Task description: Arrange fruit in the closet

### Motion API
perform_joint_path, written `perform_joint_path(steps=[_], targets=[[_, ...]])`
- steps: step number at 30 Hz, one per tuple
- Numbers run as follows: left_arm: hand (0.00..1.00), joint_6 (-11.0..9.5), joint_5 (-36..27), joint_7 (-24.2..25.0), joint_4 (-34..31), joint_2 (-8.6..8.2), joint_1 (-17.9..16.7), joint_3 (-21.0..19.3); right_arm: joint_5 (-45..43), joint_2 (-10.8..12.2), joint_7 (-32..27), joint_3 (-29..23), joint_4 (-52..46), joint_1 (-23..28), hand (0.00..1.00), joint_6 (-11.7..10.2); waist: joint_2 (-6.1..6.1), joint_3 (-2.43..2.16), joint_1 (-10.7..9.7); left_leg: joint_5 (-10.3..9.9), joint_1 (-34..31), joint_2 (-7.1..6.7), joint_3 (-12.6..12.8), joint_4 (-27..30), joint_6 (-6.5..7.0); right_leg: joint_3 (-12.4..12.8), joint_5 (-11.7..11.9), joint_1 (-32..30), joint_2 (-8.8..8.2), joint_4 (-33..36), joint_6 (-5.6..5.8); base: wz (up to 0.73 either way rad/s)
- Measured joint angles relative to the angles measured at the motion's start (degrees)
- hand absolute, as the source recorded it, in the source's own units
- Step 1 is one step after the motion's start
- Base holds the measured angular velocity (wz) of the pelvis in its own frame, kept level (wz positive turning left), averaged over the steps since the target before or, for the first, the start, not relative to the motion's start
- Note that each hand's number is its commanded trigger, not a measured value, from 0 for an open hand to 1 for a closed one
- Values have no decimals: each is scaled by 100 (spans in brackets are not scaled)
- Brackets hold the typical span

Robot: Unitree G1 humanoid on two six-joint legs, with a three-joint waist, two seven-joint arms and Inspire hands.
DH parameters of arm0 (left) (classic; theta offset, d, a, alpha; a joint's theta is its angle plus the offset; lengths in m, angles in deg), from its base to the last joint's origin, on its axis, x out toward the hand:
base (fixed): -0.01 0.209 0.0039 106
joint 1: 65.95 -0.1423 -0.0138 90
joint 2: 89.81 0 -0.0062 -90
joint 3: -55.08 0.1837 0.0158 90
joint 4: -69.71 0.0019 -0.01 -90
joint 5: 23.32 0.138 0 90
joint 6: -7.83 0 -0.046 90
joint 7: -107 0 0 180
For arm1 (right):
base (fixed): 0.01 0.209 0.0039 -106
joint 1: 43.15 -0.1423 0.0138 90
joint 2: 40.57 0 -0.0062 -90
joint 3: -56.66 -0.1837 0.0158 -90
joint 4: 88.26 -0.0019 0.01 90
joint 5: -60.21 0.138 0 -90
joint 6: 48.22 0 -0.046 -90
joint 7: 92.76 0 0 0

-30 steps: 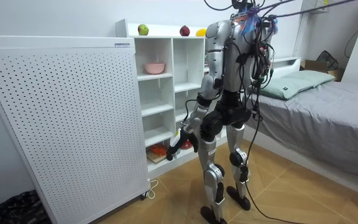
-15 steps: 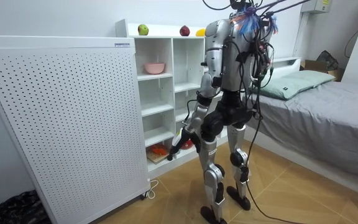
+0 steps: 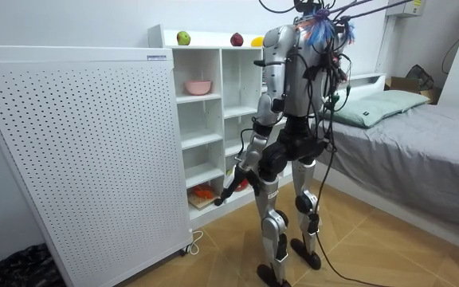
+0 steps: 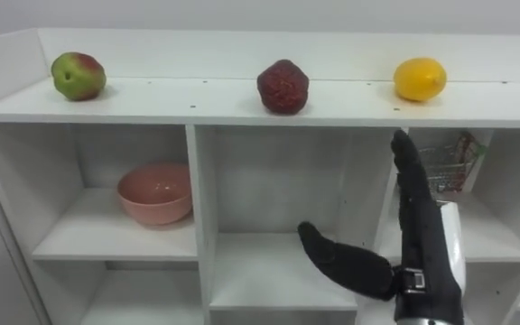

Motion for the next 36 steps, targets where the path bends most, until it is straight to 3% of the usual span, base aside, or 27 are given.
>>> perform_joint_path(steps=[4, 6, 10, 16, 22, 26, 29, 30, 32, 36], targets=[[0, 11, 19, 142, -29, 12, 16, -73, 21, -259, -97, -89, 1, -492, 0, -5, -83, 33, 134, 1, 78, 4, -11, 4, -2, -17, 1, 102, 2, -19, -1, 1], [0, 17, 27, 236, -110, 36, 17, -164, 12, -287, -107, -219, 1, -678, 0, -6, -147, 61, 154, 0, 72, 4, -34, 22, -2, -60, 1, 120, -1, -21, -1, 9], [0, 108, 4, 336, -140, 121, 15, -167, 124, -294, -131, -224, 43, -944, 0, 1, -239, 69, 143, 0, -6, 0, -150, 95, -2, -169, 5, 178, -10, -17, -8, 13], [0, 160, 22, 495, -155, 157, -3, -173, 410, -432, -170, -336, 304, -1468, 0, 17, -251, 69, 145, 6, -14, -3, -279, 110, -12, -316, 8, 226, -16, -13, -13, 9], [0, 184, 6, 614, -154, 209, -10, -222, 764, -823, -204, -436, 979, -1859, 0, 30, -252, 68, 280, 13, -13, -2, -309, 117, -22, -327, 9, 230, -14, -9, -16, 1], [0, 247, 20, 623, -191, 230, 12, -301, 1054, -1032, -57, -429, 1594, -2060, 0, 173, -333, 47, 293, 16, -31, 0, -318, 97, -26, -409, 9, 206, -20, -10, -17, 0], [0, 313, 59, 733, -274, 259, 1, -363, 1168, -1065, 77, -432, 2016, -2311, 0, 270, -384, 63, 277, 18, -40, 2, -319, 101, -27, -411, 10, 203, -18, -10, -17, 0], [0, 350, 136, 781, -371, 263, -3, -420, 1201, -1135, 107, -432, 2143, -2404, 0, 330, -419, 45, 275, 19, -62, 1, -318, 106, -26, -412, 10, 181, -18, -10, -17, 0], [0, 357, 174, 839, -502, 302, -1, -444, 1210, -1250, 157, -431, 2252, -2509, 0, 334, -467, 28, 287, 24, -116, 1, -315, 118, -26, -423, 11, 141, -18, -10, -19, 2], [0, 359, 170, 843, -627, 363, 14, -436, 1394, -1352, 254, -393, 2275, -2744, 0, 331, -515, 39, 314, 26, -108, 1, -320, 119, -25, -446, 12, 142, -20, -13, -21, 1]])
